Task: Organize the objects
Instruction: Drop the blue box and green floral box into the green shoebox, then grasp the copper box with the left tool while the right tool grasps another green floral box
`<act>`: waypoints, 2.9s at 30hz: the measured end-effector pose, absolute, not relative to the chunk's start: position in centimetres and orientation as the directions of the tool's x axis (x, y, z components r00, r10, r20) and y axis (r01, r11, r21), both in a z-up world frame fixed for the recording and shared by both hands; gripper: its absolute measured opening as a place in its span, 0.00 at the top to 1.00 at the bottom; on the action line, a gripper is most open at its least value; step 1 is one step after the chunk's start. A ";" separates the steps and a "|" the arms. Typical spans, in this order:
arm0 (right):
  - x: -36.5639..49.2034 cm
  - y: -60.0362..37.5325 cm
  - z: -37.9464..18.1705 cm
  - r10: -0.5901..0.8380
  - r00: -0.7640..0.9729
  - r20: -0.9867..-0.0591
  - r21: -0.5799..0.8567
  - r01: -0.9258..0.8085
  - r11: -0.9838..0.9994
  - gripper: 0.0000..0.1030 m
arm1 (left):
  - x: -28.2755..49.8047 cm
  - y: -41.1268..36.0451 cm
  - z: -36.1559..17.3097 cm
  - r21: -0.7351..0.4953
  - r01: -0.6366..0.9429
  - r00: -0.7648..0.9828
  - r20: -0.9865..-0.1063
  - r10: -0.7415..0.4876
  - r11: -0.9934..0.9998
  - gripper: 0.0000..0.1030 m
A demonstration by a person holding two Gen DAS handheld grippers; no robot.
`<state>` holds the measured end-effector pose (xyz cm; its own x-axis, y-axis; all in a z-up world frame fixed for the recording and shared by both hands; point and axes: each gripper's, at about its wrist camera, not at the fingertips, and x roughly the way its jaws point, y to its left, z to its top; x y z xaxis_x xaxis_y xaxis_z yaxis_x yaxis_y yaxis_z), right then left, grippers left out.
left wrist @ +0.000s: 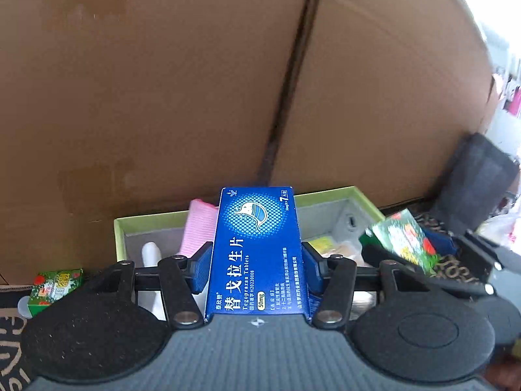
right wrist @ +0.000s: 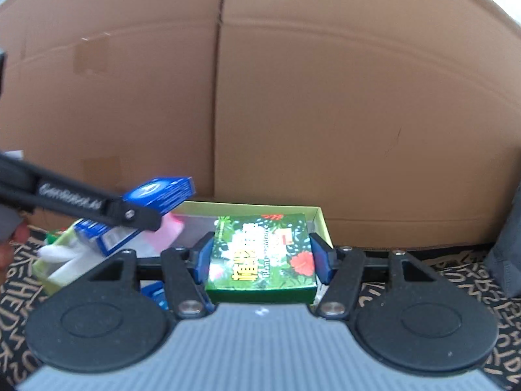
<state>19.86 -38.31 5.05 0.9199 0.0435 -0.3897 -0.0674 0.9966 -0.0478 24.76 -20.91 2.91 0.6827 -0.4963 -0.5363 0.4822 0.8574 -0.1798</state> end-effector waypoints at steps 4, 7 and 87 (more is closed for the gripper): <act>23.4 -38.3 4.1 0.036 0.914 -0.403 -0.065 -0.068 0.996 0.37 | 25.4 -20.7 2.1 -0.182 0.493 0.697 -0.502 -0.511 0.851 0.34; 24.1 -38.8 3.1 0.044 0.902 -0.429 -0.041 -0.068 0.997 0.07 | 24.8 -19.0 1.7 -0.218 0.443 0.710 -0.507 -0.489 0.869 0.10; 22.0 -10.9 -2.4 0.320 0.752 -0.577 0.053 -0.356 0.933 0.41 | 25.2 5.7 -3.7 -0.080 0.188 0.715 -0.672 -0.192 0.979 0.69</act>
